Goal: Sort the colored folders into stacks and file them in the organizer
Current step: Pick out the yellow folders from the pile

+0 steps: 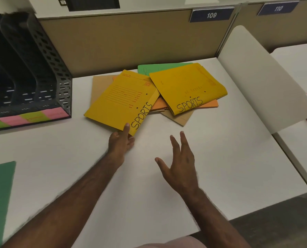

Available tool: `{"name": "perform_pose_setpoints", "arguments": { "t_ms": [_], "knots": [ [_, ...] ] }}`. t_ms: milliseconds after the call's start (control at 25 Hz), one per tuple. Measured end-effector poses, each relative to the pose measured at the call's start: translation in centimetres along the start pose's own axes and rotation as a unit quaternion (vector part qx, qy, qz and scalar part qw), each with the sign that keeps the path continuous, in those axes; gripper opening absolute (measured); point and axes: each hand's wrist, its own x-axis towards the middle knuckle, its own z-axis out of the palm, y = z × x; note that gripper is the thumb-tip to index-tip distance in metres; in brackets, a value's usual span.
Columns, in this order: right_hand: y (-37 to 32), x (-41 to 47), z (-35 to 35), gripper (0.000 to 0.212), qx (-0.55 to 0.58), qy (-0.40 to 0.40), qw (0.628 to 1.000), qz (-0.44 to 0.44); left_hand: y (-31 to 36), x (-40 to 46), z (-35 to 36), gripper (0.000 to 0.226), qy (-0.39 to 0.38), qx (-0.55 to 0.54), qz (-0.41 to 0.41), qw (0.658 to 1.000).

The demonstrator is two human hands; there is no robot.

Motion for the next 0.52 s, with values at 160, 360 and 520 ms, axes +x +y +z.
{"name": "perform_pose_setpoints", "arguments": {
  "t_ms": [160, 360, 520],
  "knots": [
    [0.9, 0.6, 0.0, 0.091, 0.011, -0.006, 1.000, 0.016, 0.8, 0.9, 1.3, 0.023, -0.004, -0.158, -0.048, 0.986],
    [1.6, 0.6, -0.3, 0.092, 0.018, -0.005, 0.999, 0.045, 1.4, 0.1, 1.5, 0.012, 0.012, -0.176, 0.023, 0.984],
    [1.3, 0.0, -0.9, 0.090, 0.025, 0.009, 0.998, 0.053, 2.5, -0.9, -0.1, 0.014, 0.026, -0.168, 0.071, 0.983]
  ]
}}
